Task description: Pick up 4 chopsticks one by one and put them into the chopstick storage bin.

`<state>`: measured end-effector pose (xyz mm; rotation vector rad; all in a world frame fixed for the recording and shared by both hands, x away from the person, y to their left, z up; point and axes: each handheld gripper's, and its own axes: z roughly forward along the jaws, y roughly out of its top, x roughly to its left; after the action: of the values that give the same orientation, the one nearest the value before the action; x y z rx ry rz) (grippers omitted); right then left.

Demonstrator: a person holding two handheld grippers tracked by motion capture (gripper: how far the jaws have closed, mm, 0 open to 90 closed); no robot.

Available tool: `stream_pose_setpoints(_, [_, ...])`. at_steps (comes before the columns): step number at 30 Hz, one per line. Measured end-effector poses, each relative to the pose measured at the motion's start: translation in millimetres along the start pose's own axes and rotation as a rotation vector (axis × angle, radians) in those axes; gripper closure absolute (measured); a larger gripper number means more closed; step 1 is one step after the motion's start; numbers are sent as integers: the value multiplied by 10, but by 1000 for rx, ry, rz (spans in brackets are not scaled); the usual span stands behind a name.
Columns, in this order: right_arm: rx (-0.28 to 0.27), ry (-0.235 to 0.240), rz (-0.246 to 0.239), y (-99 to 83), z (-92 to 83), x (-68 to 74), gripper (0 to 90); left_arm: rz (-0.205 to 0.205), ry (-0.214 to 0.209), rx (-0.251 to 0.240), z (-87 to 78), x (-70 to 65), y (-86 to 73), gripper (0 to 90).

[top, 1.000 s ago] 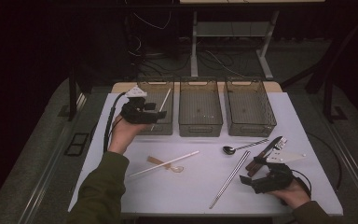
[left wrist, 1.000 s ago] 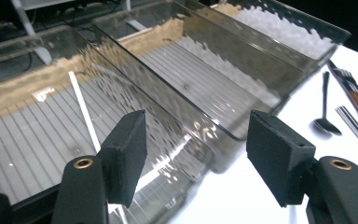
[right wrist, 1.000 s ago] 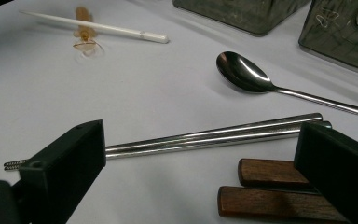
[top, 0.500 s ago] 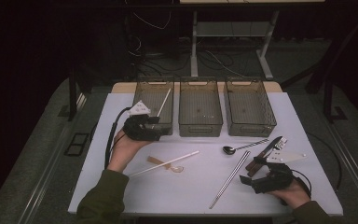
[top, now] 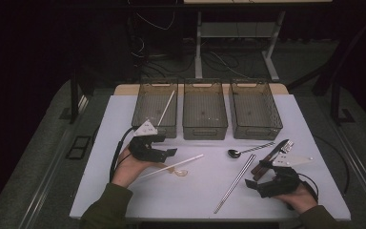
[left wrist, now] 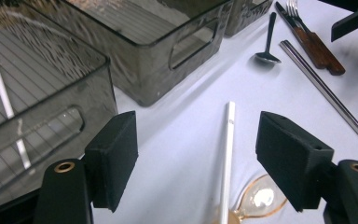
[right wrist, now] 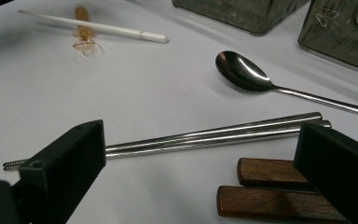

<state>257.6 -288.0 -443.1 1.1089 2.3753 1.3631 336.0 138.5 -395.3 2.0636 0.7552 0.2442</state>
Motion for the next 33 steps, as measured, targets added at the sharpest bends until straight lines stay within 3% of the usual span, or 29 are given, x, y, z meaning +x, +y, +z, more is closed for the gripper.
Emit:
stream_pose_setpoints(6, [0,0,-1,-1,0,4,23,24,-23,46,72,-37,-19,301])
stream_pose_setpoints(9, [1,3,0,0,1,2,23,59,-40,78,113,-57,-28,391])
stream_pose_setpoints(13, [4,5,0,1,3,2,23,73,-60,108,172,-83,-47,465])
stream_pose_setpoints(21, [4,4,-1,1,5,2,23,67,-117,162,278,-99,-64,617])
stream_pose_setpoints(33, [6,7,-8,0,8,-2,23,84,-122,262,397,-122,-112,710])
